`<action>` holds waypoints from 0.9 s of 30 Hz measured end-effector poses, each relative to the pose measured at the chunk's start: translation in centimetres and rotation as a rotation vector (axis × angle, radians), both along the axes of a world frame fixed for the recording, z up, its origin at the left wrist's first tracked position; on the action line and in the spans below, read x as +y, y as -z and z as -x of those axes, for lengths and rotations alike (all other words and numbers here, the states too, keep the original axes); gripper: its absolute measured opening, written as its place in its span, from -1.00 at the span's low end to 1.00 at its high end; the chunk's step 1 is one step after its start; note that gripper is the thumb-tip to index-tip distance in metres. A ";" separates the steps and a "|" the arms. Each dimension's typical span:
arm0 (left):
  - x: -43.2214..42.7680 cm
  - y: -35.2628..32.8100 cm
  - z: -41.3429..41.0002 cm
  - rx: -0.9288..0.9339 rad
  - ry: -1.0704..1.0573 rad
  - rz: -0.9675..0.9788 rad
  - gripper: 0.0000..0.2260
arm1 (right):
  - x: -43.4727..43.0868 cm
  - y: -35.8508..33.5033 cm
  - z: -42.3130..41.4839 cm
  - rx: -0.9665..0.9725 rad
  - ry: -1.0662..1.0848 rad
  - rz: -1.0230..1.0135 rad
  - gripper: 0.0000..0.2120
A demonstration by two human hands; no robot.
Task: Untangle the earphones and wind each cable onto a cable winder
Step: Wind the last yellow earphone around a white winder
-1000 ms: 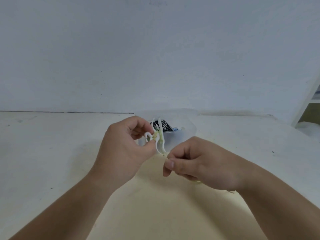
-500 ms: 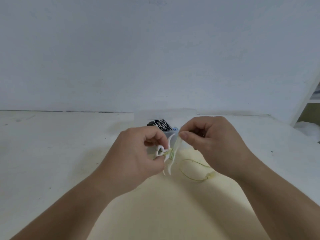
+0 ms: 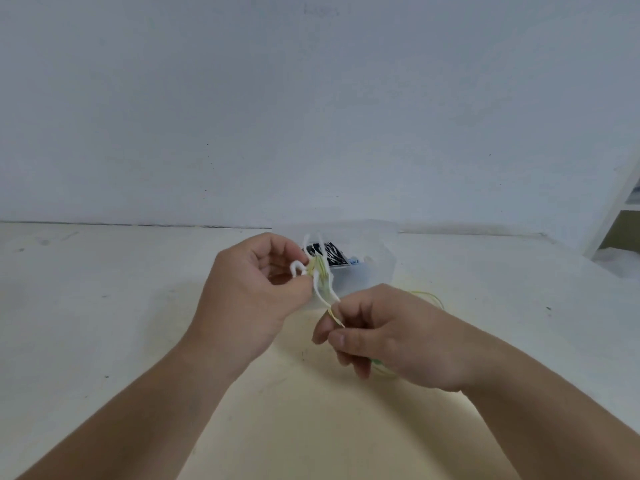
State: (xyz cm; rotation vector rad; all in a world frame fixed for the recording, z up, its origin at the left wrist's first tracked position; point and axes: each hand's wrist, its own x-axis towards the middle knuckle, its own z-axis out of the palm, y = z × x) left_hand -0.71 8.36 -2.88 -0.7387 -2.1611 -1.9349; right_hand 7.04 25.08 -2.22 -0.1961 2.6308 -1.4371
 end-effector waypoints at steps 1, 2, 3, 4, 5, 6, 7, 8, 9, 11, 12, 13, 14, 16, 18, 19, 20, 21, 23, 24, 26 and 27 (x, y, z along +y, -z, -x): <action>-0.1 0.1 0.2 0.049 -0.043 0.038 -0.83 | 0.0 -0.1 -0.1 0.001 -0.001 -0.003 -0.86; -0.1 0.2 0.3 0.102 -0.081 0.086 -0.81 | 0.0 -0.2 -0.1 0.010 0.005 -0.014 -0.87; -0.2 0.3 0.4 0.152 -0.110 0.137 -0.79 | 0.2 -0.4 -0.2 0.023 0.008 -0.033 -0.86; -0.2 0.3 0.2 0.190 -0.134 0.182 -0.78 | 0.3 -0.6 -0.2 0.035 0.010 -0.061 -0.86; -0.2 0.3 0.1 0.226 -0.158 0.220 -0.77 | 0.4 -0.8 -0.4 0.040 0.013 -0.082 -0.87; -0.2 0.3 -0.1 0.264 -0.181 0.255 -0.77 | 0.5 -1.0 -0.5 0.046 0.016 -0.087 -0.88; -0.1 0.3 -0.3 0.305 -0.198 0.291 -0.76 | 0.5 -1.1 -0.7 0.064 0.019 -0.077 -0.89; -0.1 0.3 -0.5 0.346 -0.203 0.327 -0.76 | 0.5 -1.3 -0.7 0.101 0.029 -0.064 -0.89; -0.1 0.3 -0.7 0.380 -0.193 0.362 -0.76 | 0.4 -1.3 -0.7 0.160 0.052 -0.068 -0.87; 0.0 0.2 -1.0 0.422 -0.143 0.420 -0.74 | 0.4 -1.1 -0.6 0.314 0.141 -0.160 -0.85; 0.0 0.1 -1.1 0.429 -0.121 0.439 -0.73 | 0.5 -1.1 -0.5 0.385 0.201 -0.220 -0.86; 0.0 0.0 -1.3 0.421 -0.104 0.451 -0.73 | 0.7 -1.2 -0.4 0.438 0.269 -0.248 -0.88; -0.1 0.0 -1.3 0.400 -0.084 0.454 -0.73 | 0.9 -1.3 -0.3 0.471 0.335 -0.234 -0.88; -0.1 0.1 -1.4 0.355 -0.039 0.446 -0.74 | 1.3 -1.6 -0.4 0.499 0.422 -0.150 -0.87; -0.1 0.1 -1.4 0.321 0.009 0.446 -0.75 | 1.4 -1.7 -0.4 0.499 0.450 -0.053 -0.88; -0.1 0.0 -1.5 0.310 0.036 0.442 -0.75 | 1.4 -1.7 -0.3 0.499 0.450 -0.016 -0.89; -0.1 0.0 -1.6 0.300 0.060 0.438 -0.75 | 1.4 -1.7 -0.2 0.502 0.443 0.011 -0.90; -0.1 -0.1 -1.7 0.290 0.083 0.437 -0.75 | 1.5 -1.6 -0.1 0.502 0.433 0.032 -0.91; -0.1 -0.1 -1.7 0.266 0.129 0.431 -0.77 | 1.7 -1.4 0.1 0.483 0.422 0.063 -0.92; -0.1 -0.1 -1.7 0.254 0.155 0.426 -0.78 | 1.8 -1.2 0.2 0.467 0.422 0.077 -0.92; 0.0 0.0 -1.3 0.215 0.227 0.395 -0.83 | 2.3 -1.0 0.5 0.425 0.426 0.113 -0.92; 0.1 0.0 -1.2 0.180 0.272 0.355 -0.86 | 2.4 -0.8 0.6 0.397 0.429 0.139 -0.91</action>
